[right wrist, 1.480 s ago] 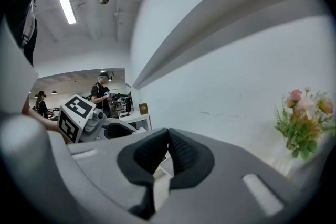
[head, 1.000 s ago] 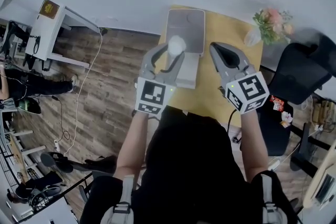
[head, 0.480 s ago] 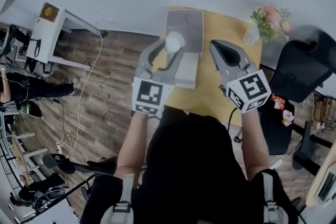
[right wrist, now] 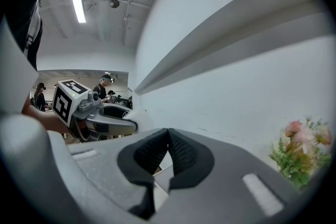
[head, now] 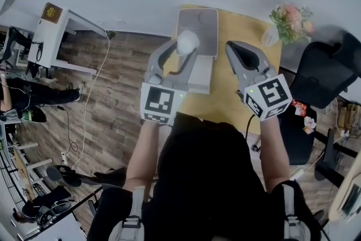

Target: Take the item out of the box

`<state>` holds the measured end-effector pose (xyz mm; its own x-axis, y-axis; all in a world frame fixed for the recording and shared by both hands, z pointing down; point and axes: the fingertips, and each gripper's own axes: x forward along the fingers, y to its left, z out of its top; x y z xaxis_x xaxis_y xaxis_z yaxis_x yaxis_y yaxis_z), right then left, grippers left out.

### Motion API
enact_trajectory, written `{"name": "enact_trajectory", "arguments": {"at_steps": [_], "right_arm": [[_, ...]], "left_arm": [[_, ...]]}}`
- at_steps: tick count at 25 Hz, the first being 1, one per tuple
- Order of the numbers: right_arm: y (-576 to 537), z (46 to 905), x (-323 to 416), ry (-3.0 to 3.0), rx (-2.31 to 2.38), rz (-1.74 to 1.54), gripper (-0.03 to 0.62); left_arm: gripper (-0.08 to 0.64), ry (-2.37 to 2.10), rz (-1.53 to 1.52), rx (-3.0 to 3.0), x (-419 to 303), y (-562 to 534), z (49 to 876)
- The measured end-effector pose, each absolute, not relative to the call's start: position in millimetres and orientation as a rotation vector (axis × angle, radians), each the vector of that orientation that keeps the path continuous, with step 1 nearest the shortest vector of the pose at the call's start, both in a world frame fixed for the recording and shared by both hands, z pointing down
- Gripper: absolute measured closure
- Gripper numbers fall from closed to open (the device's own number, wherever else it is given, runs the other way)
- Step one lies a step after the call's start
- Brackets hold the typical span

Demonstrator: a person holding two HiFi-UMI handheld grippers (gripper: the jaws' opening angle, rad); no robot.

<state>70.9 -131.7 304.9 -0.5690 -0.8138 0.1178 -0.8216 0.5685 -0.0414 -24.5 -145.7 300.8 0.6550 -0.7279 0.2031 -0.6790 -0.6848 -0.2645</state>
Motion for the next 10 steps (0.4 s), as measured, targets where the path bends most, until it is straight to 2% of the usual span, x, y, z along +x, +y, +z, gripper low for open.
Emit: {"name": "enact_trajectory", "arguments": {"at_steps": [10], "right_arm": [[-140,312,75,-2.701,1.409,0.15,0.589]], "left_arm": [[0.38,1.16,-0.464,-2.715,-23,-156,310]]}}
